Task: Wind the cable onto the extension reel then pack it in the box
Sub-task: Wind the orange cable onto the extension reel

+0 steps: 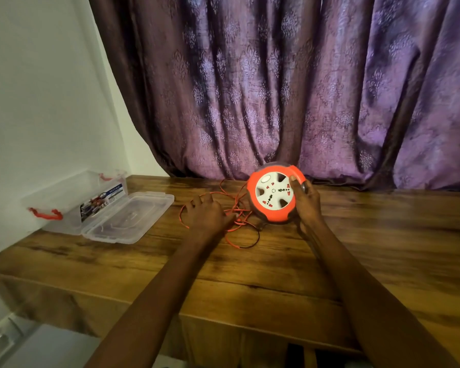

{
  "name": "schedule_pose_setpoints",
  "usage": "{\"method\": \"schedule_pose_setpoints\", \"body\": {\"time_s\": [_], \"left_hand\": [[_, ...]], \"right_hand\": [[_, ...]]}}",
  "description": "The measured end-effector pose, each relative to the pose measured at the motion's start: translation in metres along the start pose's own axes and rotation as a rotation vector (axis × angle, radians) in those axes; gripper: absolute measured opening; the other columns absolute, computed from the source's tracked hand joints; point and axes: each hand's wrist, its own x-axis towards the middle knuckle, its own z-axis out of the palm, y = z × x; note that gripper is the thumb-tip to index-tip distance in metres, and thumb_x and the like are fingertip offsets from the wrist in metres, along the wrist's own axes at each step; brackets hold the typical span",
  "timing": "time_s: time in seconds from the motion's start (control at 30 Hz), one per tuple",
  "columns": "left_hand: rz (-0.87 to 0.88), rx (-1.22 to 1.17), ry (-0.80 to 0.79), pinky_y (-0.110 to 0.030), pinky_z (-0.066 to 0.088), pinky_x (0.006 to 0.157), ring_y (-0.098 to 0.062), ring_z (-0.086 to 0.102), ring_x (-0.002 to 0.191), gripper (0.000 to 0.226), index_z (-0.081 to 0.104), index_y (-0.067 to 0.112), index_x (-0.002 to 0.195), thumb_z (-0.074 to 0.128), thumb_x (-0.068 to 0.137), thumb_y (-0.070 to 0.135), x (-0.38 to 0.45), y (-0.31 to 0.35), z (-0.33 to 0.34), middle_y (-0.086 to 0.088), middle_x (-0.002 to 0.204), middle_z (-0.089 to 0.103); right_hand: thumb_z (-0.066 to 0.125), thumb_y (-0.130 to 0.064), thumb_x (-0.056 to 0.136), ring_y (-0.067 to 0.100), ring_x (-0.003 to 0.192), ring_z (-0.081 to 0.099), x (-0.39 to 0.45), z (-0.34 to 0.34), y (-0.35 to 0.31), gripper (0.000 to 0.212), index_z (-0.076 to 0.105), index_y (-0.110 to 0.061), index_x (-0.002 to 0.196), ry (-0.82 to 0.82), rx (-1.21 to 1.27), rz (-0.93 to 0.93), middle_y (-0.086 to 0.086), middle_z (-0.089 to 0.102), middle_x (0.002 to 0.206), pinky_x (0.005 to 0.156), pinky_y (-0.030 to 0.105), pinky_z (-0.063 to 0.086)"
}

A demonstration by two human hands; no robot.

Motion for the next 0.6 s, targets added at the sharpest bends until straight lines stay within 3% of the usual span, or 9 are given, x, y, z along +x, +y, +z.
{"method": "schedule_pose_setpoints", "body": {"time_s": [0.1, 0.23, 0.4, 0.5, 0.6], "left_hand": [[-0.029, 0.064, -0.082, -0.054, 0.024, 0.112, -0.038, 0.035, 0.138, 0.071, 0.065, 0.020, 0.127, 0.043, 0.086, 0.072, -0.002, 0.014, -0.003, -0.013, 0.150, 0.042], [-0.061, -0.164, -0.086, -0.049, 0.035, 0.105, -0.038, 0.047, 0.127, 0.045, 0.072, 0.013, 0.111, 0.056, 0.087, 0.048, 0.000, 0.013, -0.006, -0.012, 0.135, 0.054], [-0.059, -0.386, -0.134, -0.041, 0.050, 0.090, -0.033, 0.066, 0.102, 0.029, 0.074, 0.011, 0.085, 0.060, 0.082, 0.036, 0.002, 0.002, -0.011, -0.014, 0.101, 0.072], [-0.037, -0.297, -0.106, -0.048, 0.047, 0.099, -0.036, 0.060, 0.114, 0.036, 0.073, 0.014, 0.101, 0.052, 0.090, 0.040, 0.005, -0.001, -0.010, -0.014, 0.122, 0.062], [-0.033, -0.236, -0.056, -0.050, 0.042, 0.104, -0.037, 0.051, 0.125, 0.046, 0.056, 0.016, 0.128, 0.054, 0.092, 0.045, 0.007, -0.006, 0.000, -0.013, 0.138, 0.048]], "right_hand": [[0.073, -0.032, 0.090, 0.021, 0.093, 0.063, -0.001, 0.000, 0.001, 0.015, 0.070, -0.019, 0.096, -0.015, 0.004, 0.002, 0.006, 0.070, 0.099, 0.092, 0.057, 0.052], [0.073, -0.032, 0.091, 0.022, 0.093, 0.061, -0.002, 0.000, -0.001, 0.015, 0.071, -0.019, 0.099, -0.029, 0.013, -0.003, 0.007, 0.068, 0.100, 0.093, 0.061, 0.051], [0.072, -0.031, 0.091, 0.023, 0.093, 0.059, -0.004, 0.001, 0.001, 0.018, 0.070, -0.016, 0.101, -0.026, 0.023, 0.008, 0.008, 0.066, 0.099, 0.093, 0.064, 0.049], [0.072, -0.031, 0.091, 0.024, 0.093, 0.057, -0.004, 0.001, 0.002, 0.033, 0.066, -0.002, 0.108, -0.031, 0.025, 0.013, 0.010, 0.063, 0.099, 0.094, 0.065, 0.047], [0.073, -0.031, 0.091, 0.023, 0.094, 0.060, -0.004, 0.001, 0.001, 0.022, 0.071, -0.014, 0.104, -0.025, 0.015, 0.018, 0.008, 0.068, 0.101, 0.094, 0.063, 0.049]]}}
